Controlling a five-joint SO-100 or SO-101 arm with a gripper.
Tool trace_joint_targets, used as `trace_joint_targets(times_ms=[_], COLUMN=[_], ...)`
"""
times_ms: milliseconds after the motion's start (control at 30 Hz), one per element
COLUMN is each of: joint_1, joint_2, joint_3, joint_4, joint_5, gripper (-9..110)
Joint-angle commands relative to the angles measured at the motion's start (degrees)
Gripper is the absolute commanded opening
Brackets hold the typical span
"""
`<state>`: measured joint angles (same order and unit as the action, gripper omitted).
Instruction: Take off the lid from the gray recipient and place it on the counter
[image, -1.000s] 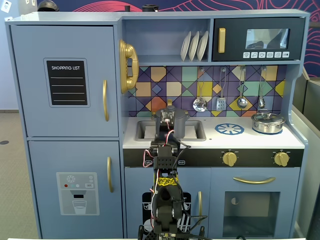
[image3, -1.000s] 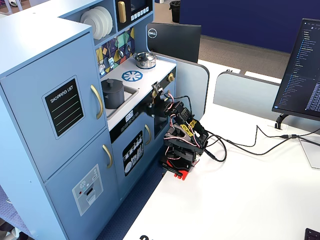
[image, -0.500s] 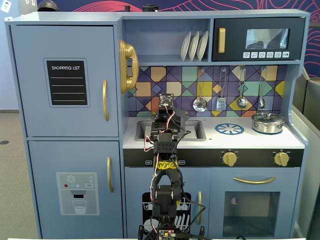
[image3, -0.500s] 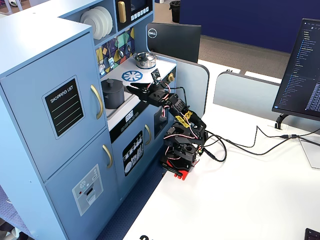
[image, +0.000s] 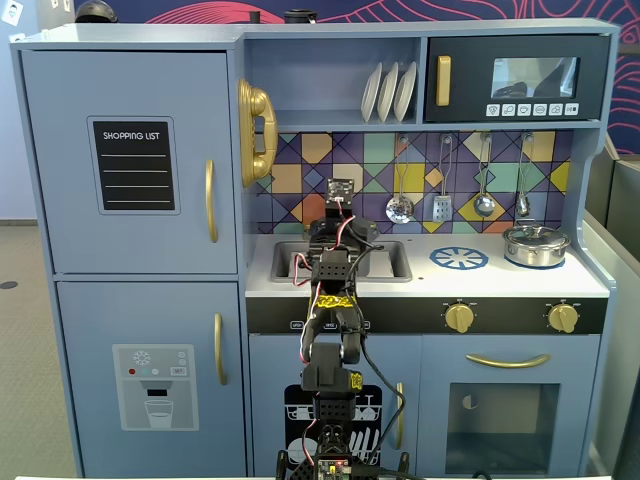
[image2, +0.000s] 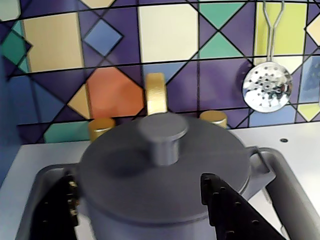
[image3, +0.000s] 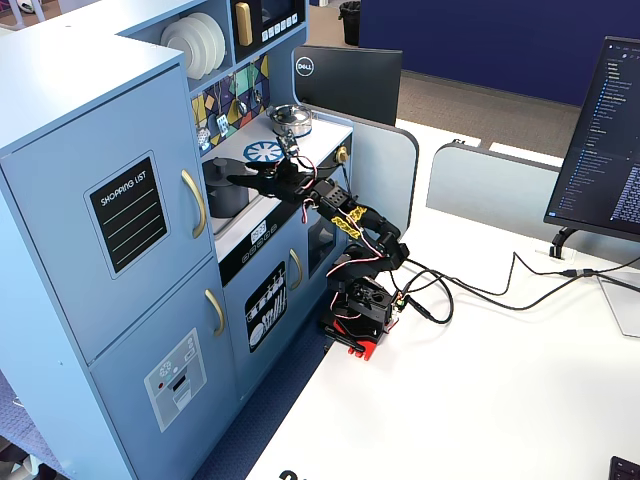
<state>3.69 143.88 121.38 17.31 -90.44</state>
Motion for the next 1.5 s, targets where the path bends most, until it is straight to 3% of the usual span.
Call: trace_joint_targets(times_ms=[0, 1000, 1100, 1267, 1467], joint_1=[0.62, 0.26, -0.26, -1.05, -1.76], joint_2=[-2.46, -23.73, -23.91, -23.55, -22.59], joint_3=[-4.66, -12.66, -12.66, -12.04, -12.13], joint_4=[-3.25, -17.31, -17.49, -17.4, -20.13], joint_5=[0.09, -3.43, -3.6, -4.31, -3.87], gripper=[27, 20, 17, 1, 0])
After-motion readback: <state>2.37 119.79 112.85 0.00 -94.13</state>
